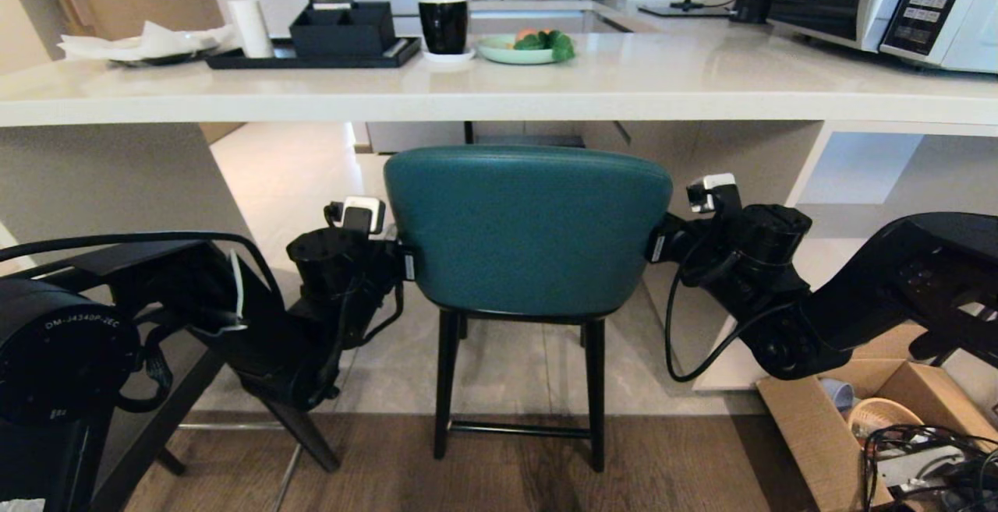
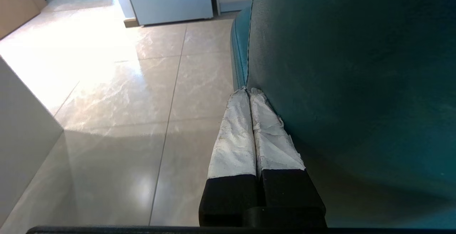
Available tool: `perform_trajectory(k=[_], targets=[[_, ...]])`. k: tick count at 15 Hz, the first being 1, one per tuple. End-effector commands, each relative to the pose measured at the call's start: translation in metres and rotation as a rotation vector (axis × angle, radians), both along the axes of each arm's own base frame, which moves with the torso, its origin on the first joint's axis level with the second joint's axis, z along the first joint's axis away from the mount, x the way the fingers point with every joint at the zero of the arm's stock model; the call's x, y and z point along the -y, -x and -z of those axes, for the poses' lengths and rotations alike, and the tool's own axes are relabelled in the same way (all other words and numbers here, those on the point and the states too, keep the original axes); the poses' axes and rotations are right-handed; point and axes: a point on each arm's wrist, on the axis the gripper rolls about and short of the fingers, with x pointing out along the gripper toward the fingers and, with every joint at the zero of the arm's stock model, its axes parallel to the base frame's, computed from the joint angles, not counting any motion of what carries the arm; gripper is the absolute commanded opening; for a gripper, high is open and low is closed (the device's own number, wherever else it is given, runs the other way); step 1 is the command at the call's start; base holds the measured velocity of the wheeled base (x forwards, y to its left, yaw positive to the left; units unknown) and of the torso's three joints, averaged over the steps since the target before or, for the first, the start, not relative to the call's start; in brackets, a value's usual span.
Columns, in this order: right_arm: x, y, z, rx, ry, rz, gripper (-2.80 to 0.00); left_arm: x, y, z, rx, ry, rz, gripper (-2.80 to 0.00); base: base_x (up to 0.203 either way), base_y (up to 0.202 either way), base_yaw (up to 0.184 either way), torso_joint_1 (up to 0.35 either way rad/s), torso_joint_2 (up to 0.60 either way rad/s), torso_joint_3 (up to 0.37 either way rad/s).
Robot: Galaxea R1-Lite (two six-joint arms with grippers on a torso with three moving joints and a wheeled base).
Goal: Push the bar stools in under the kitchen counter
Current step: Push the blue chair back under the dining table
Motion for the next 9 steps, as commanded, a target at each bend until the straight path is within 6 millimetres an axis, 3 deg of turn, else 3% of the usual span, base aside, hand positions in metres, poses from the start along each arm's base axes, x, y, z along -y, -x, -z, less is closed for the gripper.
perform_trajectory(k=[1, 9], targets=[[0.0000, -0.0003, 0.0002, 0.005, -0.001, -0.001, -2.80, 0.0006, -0.0014, -0.0001, 0.009, 0.005, -0.001, -2.80, 0.190, 0.000, 0.000, 0.002, 0.00, 0.007], [0.0012, 0.0018, 0.0000, 0.003, -0.002, 0.010, -2.80, 0.0009, 0.0012, -0.0032, 0.016, 0.010, 0.002, -2.80, 0.185, 0.000, 0.002, 0.002, 0.00, 0.002]])
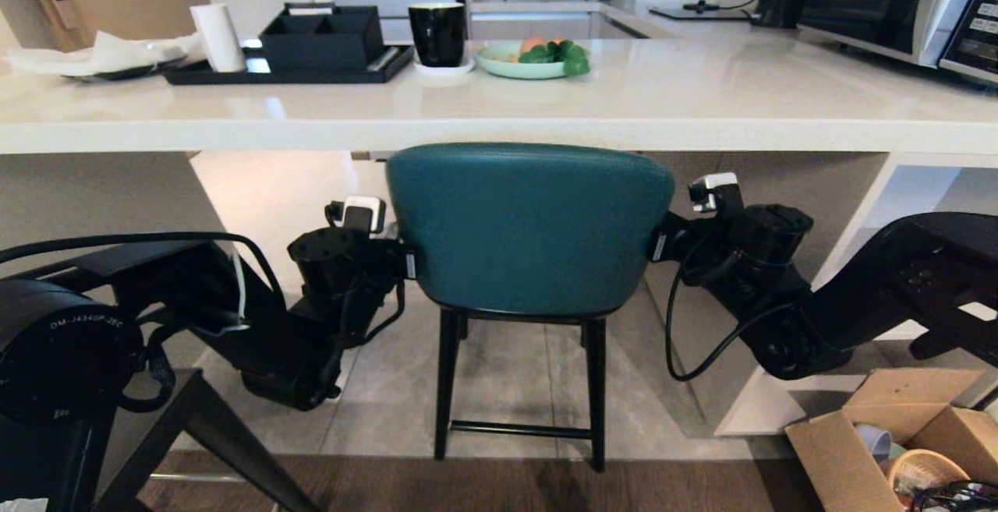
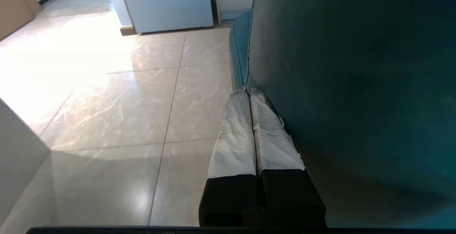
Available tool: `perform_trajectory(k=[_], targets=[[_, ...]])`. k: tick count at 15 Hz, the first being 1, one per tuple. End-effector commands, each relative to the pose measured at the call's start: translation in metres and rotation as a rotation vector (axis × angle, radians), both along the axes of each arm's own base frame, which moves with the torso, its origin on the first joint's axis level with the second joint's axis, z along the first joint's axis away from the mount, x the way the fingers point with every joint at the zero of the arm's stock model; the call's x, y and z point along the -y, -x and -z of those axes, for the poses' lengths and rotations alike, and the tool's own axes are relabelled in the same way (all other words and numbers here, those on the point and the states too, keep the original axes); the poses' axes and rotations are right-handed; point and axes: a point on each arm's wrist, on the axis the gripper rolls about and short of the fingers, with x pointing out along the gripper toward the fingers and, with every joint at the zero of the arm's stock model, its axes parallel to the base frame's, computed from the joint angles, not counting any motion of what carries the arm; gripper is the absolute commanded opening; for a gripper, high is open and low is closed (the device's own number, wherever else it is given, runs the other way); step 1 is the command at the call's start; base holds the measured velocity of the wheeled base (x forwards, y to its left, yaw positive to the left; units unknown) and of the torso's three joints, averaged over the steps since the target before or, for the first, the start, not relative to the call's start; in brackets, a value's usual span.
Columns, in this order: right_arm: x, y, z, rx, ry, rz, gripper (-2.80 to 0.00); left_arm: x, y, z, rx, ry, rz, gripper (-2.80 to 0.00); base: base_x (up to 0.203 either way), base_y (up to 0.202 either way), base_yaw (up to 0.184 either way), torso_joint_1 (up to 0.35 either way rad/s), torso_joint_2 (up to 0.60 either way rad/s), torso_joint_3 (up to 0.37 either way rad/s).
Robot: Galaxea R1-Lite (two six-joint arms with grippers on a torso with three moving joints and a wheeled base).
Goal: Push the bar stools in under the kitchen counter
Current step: Push the blue chair back under the dining table
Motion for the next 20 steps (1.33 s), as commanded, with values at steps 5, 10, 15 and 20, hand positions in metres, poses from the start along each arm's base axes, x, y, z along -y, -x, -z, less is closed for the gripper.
perform_trajectory(k=[5, 10, 15, 20], targets=[[0.006, 0.021, -0.007, 0.006, -0.008, 0.019, -2.80, -0.006, 0.029, -0.004, 0.015, 0.009, 0.011, -2.80, 0.014, 0.000, 0.000, 0.003, 0.00, 0.001], [0.022, 0.059, -0.043, 0.052, -0.051, 0.074, -2.80, -0.026, 0.066, -0.036, 0.067, 0.034, -0.019, -2.80, 0.000, 0.000, 0.000, 0.000, 0.00, 0.000], [0.048, 0.134, -0.075, 0.017, -0.097, 0.193, -2.80, -0.063, 0.125, -0.045, 0.008, 0.029, -0.125, -2.80, 0.000, 0.000, 0.000, 0.000, 0.00, 0.000], [0.067, 0.200, -0.085, -0.064, -0.092, 0.262, -2.80, -0.107, 0.175, -0.040, -0.050, 0.017, -0.244, -2.80, 0.000, 0.000, 0.000, 0.000, 0.00, 0.000]])
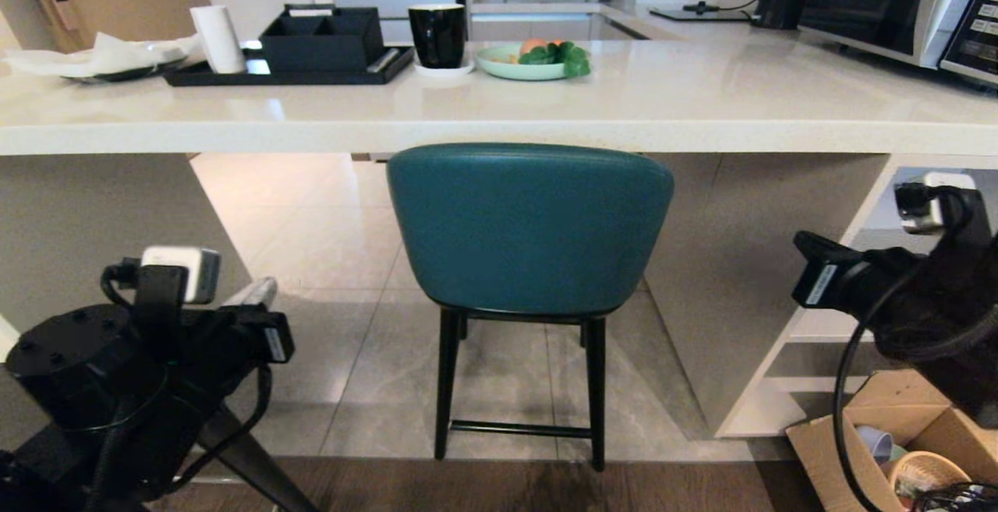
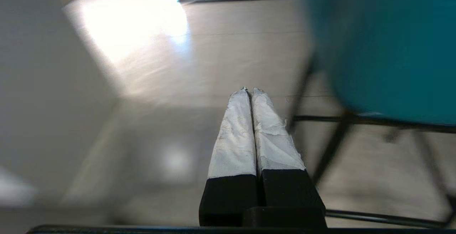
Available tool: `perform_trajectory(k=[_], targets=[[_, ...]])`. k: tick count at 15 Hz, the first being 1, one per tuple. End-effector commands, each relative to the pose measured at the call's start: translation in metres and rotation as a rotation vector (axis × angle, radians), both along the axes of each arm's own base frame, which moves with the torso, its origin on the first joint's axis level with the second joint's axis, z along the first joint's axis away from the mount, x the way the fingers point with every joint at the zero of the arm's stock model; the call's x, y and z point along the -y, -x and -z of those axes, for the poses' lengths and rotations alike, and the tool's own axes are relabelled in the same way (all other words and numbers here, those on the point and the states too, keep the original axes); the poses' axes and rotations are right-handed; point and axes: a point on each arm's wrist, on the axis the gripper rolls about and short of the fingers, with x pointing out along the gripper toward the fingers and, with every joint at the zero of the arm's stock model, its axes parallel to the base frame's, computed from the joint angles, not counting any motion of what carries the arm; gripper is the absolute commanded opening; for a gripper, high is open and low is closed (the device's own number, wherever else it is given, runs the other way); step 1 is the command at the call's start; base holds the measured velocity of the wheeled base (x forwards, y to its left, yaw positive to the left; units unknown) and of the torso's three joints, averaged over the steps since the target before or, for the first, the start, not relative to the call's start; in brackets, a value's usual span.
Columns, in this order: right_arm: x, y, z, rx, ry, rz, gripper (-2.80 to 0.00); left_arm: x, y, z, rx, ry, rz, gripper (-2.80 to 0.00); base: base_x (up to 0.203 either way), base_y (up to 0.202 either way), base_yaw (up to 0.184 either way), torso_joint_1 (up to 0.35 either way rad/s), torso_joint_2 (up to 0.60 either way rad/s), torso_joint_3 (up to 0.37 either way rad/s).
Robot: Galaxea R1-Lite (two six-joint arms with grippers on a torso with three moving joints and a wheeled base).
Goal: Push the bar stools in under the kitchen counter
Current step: Push the blue chair back under the dining table, then push the gray chair back under the dining table
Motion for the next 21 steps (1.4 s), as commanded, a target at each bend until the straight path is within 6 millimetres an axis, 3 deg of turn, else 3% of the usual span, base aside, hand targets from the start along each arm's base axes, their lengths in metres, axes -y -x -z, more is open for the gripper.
perform_trajectory(k=[1, 3, 7, 12, 21], targets=[[0.008, 0.033, -0.008, 0.022, -0.017, 0.010, -2.80, -0.021, 0.019, -0.006, 0.025, 0.006, -0.075, -2.80, 0.000, 0.000, 0.000, 0.000, 0.00, 0.000], [0.013, 0.053, 0.000, -0.004, -0.025, 0.023, -2.80, -0.025, 0.036, -0.001, -0.005, 0.000, -0.075, -2.80, 0.000, 0.000, 0.000, 0.000, 0.00, 0.000], [0.019, 0.077, 0.003, 0.013, -0.021, 0.033, -2.80, -0.027, 0.066, -0.009, 0.048, 0.017, -0.050, -2.80, 0.000, 0.000, 0.000, 0.000, 0.00, 0.000], [0.023, 0.096, 0.004, 0.025, -0.004, 0.035, -2.80, -0.039, 0.103, -0.021, 0.105, 0.025, -0.071, -2.80, -0.181, 0.000, -0.001, 0.004, 0.00, 0.003], [0.030, 0.123, 0.010, 0.018, -0.005, 0.028, -2.80, -0.041, 0.114, -0.023, 0.114, 0.066, -0.065, -2.80, -0.199, 0.000, -0.001, 0.002, 0.00, 0.001]])
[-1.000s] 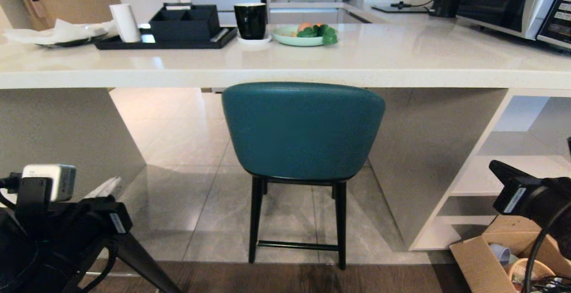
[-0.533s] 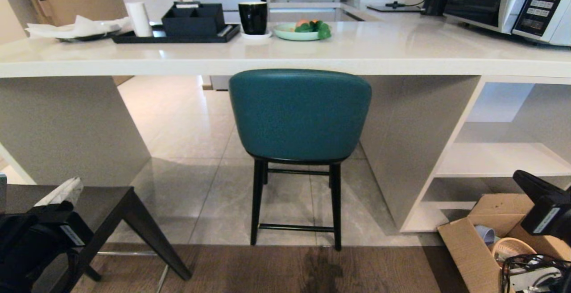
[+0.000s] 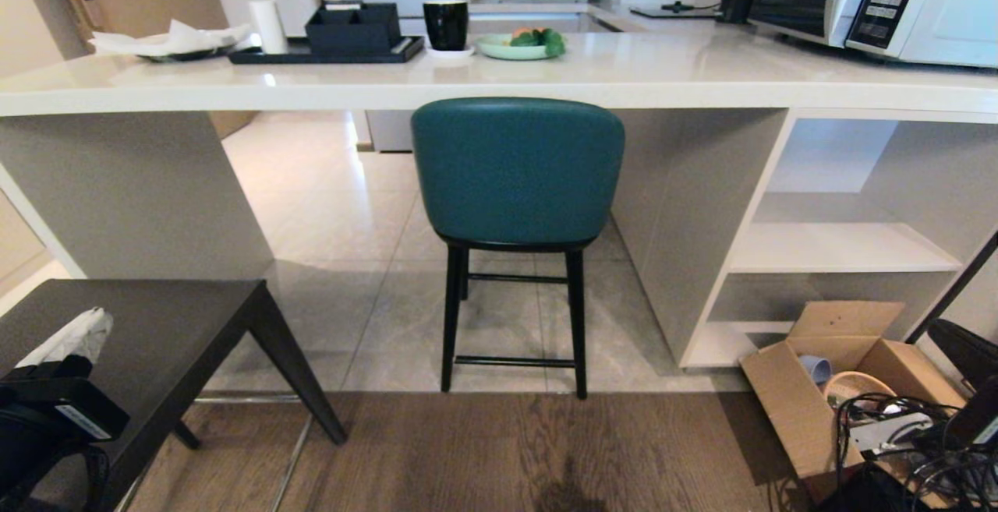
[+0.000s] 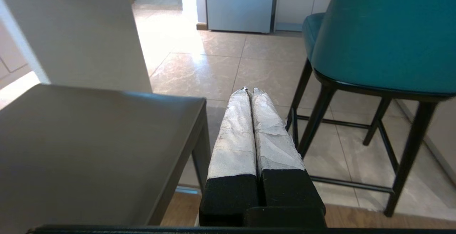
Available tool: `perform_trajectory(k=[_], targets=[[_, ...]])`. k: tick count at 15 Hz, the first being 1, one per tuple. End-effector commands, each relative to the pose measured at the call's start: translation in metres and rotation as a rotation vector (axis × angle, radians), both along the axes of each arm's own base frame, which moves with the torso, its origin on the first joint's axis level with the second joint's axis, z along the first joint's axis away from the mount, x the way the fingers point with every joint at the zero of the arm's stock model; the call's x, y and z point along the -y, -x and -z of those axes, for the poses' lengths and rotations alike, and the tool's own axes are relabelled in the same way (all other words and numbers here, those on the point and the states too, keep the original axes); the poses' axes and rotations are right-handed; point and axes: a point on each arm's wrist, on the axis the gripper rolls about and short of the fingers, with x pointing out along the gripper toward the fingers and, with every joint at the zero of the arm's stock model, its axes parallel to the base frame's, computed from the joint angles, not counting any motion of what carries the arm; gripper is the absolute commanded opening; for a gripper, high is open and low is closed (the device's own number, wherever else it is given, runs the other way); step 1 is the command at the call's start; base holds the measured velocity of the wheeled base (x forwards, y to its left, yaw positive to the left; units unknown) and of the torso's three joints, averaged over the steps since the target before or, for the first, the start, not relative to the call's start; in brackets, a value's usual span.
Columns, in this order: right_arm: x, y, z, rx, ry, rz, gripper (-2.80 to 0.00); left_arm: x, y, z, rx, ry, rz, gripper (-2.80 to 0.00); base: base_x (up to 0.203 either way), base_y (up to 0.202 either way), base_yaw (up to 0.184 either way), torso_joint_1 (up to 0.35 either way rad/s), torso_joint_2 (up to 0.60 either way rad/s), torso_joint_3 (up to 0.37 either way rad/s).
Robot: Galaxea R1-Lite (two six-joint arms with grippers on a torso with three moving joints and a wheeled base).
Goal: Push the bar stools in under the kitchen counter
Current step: Push the gray chair back under the dining table
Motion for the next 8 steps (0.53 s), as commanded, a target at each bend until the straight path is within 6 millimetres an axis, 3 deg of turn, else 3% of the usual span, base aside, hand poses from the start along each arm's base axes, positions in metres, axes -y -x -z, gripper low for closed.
perform_trajectory(k=[1, 6, 8], targets=[[0.0008, 0.0032, -0.0006, 0.015, -0.004, 0.002, -2.80, -0.0015, 0.0061, 0.0078, -0.021, -0.005, -0.003, -2.80, -0.197, 0.000, -0.003, 0.002, 0.01, 0.007], [0.0008, 0.0035, -0.0002, 0.014, -0.003, -0.001, -2.80, -0.0012, 0.0065, 0.0075, -0.019, -0.006, 0.001, -2.80, -0.196, 0.000, 0.000, 0.004, 0.00, 0.002], [0.0025, 0.0106, -0.0015, 0.042, -0.006, 0.000, -2.80, -0.0035, 0.0127, 0.0039, 0.014, -0.001, -0.013, -2.80, -0.116, 0.000, -0.004, 0.001, 0.00, 0.004]])
